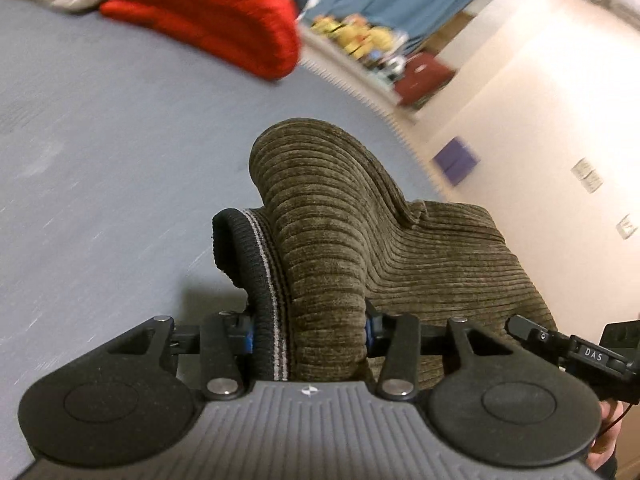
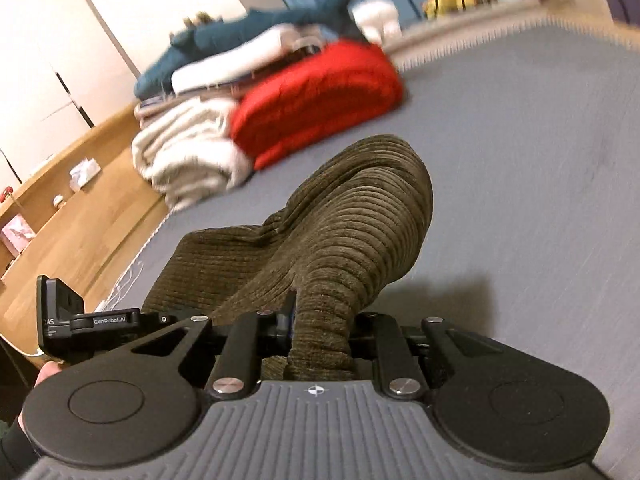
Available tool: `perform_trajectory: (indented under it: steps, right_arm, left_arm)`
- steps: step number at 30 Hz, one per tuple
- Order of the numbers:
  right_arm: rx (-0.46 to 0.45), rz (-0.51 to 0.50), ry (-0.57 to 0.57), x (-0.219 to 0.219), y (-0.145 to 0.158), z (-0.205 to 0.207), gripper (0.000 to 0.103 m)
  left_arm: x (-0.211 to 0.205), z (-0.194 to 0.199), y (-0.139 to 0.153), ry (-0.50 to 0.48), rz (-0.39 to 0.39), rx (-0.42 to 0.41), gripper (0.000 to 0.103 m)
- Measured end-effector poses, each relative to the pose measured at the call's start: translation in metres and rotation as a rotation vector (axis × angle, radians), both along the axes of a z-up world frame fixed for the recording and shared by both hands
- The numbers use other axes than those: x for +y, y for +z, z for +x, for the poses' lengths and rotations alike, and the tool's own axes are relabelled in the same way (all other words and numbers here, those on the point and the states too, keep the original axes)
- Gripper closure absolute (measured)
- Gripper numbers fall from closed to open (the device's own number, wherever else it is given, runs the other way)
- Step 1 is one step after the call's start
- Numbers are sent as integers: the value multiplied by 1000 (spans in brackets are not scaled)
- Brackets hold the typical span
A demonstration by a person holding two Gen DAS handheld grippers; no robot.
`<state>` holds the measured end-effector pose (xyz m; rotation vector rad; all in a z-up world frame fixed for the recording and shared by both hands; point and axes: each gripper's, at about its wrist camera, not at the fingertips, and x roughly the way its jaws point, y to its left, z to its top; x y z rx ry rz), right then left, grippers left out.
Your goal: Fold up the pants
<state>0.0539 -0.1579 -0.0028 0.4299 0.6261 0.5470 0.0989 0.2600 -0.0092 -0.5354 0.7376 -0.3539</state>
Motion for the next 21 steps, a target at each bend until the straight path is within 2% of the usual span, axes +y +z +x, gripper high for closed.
perform_trajectory:
  steps: [2,4,5,6,8,9,10,12,13,15,16,18,20,21]
  right_arm:
    - [-22,-7,-3,-13,12,20,84]
    - [-13,-11,1,-25,13,39,82]
    - [11,-23,-2,-31,6,54,77]
    - [44,-56,-26,-35,-5,70,62]
    - [103,-189,-143,-37,-31,97,51]
    - [123,-262,-205,-40,-43,103,52]
    - [136,-301,-241,-45,-54,105,53]
    - [133,-249,-197,-48,-62,101,53]
    - [113,-228,-140,-46,-63,97,53]
    - [96,-290,-60,-35,-67,91,55]
    - [117,-351,12,-25,-76,90,58]
    - [128,-479,117,-12,-97,82,60]
    - [86,-558,172,-9,-97,74,60]
    - [95,-560,191,-13,-93,72,61]
  left_arm:
    - [-9,7,1,-1,-19,-41,50]
    - [-23,21,-6,29,5,-46,38]
    - [-28,27,-11,74,70,-39,28]
    - [-35,32,-13,152,179,-29,23]
    - [-49,35,-15,306,424,-18,24]
    - [-52,32,-14,323,457,-32,26]
    - [-54,28,-11,311,414,-60,26]
    - [-65,22,-4,228,294,-107,26]
    - [-72,15,-4,173,268,-128,26]
    - [-92,11,-6,47,263,-159,27]
    - [-105,9,-12,-21,274,-159,29]
    - [-124,7,-26,-147,353,-112,34]
    - [-138,5,-58,-292,511,30,35]
    - [-147,0,-69,-356,621,20,35]
